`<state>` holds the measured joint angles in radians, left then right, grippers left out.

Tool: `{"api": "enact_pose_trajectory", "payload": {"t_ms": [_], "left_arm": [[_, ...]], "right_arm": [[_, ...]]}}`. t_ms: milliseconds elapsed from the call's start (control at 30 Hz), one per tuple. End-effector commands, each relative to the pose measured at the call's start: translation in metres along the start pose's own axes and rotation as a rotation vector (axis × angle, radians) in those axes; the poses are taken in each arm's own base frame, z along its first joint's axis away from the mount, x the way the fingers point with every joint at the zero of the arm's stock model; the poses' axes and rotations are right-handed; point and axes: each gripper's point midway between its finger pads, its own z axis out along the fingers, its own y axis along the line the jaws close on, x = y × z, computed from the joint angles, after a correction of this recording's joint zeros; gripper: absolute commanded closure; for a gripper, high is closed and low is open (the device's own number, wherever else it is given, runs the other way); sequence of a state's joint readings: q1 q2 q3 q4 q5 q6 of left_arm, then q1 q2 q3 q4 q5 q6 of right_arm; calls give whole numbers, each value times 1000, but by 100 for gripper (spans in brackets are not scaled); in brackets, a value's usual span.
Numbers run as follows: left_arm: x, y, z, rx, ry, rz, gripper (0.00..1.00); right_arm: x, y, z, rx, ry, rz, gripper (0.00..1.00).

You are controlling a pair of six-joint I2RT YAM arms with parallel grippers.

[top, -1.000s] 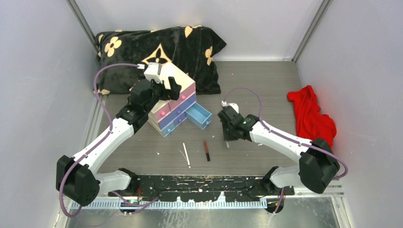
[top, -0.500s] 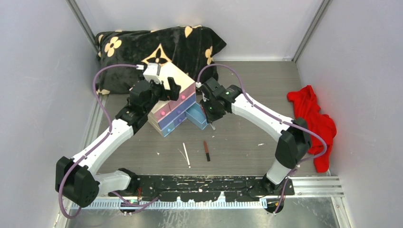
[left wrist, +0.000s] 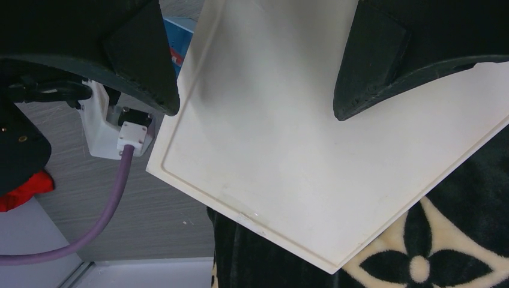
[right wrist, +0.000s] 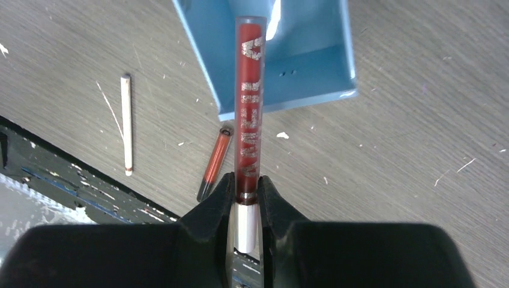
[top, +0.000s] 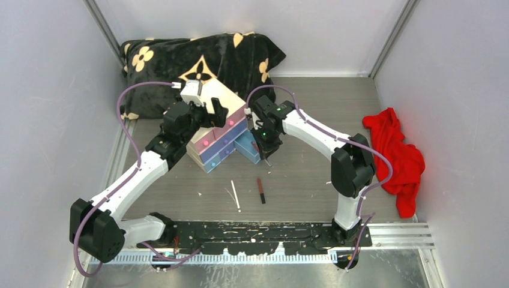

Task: Organize the makeup
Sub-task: Place the lipstick in the drawer.

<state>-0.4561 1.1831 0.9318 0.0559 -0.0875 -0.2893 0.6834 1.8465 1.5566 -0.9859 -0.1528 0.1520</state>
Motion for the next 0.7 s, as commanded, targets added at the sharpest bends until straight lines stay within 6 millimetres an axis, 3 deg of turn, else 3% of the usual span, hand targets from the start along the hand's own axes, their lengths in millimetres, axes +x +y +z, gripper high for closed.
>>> {"api": "enact_pose_trajectory", "payload": {"t_ms": [0,167,300,667], "left_arm": [[75,24,-9,-95,253,-13,1],[74,24,-8,-96,254,-7,1],[73,25,-10,-99,253,-3,1],[68,26,-14,-105,240,-2,1]], "right_arm": [[-32,0,-19,-49,-130,-1,99],[-42,-6,-11,-57,-150,27,99],[-46,0,-4,-98,-157,48,99],[-52,1,-5,-202,-121,111,99]]}}
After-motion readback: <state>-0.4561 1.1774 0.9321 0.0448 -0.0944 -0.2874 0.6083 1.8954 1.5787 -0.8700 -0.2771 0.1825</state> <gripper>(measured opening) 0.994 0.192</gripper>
